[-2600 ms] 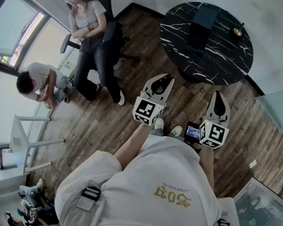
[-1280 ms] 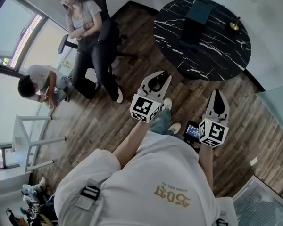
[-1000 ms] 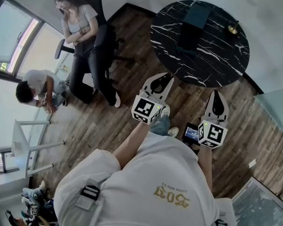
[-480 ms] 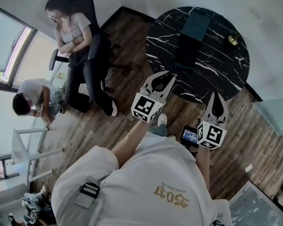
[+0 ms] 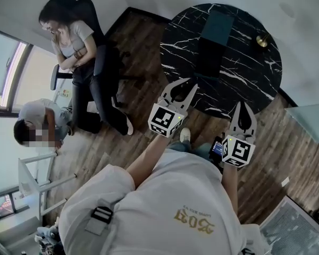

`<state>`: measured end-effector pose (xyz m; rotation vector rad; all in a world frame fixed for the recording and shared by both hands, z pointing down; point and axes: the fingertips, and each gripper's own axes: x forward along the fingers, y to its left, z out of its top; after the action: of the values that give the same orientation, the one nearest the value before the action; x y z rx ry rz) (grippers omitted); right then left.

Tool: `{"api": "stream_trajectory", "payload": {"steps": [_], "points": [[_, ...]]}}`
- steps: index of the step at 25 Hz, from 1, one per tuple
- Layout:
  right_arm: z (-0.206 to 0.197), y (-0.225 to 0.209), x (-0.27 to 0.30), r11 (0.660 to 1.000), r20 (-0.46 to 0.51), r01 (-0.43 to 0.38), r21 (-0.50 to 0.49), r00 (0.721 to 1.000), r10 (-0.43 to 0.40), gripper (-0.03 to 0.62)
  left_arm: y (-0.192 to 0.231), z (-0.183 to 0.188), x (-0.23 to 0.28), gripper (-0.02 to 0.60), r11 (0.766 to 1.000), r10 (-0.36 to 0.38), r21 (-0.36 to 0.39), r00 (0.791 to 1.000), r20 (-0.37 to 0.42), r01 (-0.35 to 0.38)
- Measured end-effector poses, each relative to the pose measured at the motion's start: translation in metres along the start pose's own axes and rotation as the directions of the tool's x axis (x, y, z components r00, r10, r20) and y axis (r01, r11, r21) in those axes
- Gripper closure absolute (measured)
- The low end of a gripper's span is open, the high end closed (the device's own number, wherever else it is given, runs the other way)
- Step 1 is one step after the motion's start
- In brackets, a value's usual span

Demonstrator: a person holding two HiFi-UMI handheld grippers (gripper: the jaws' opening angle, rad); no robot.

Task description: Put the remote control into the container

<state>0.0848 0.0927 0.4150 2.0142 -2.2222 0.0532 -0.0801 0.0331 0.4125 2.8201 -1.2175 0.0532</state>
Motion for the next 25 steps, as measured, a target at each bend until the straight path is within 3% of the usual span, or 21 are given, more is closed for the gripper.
{"api": "stream_trajectory", "payload": {"steps": [11, 25], "points": [[0.001, -0.001, 0.021, 1.000, -0.011, -0.012, 0.012, 1.000, 0.012, 0.582, 0.006, -0.007, 0.024, 0.515, 0.999, -0.042, -0.024, 0.999, -0.021, 0.042], [0.011, -0.037, 0.111, 0.994, 0.019, -0.104, 0.031, 0.994, 0.104, 0.582, 0.029, 0.003, 0.106, 0.517, 1.000, -0.005, -0.010, 0.999, -0.039, 0.005]]}}
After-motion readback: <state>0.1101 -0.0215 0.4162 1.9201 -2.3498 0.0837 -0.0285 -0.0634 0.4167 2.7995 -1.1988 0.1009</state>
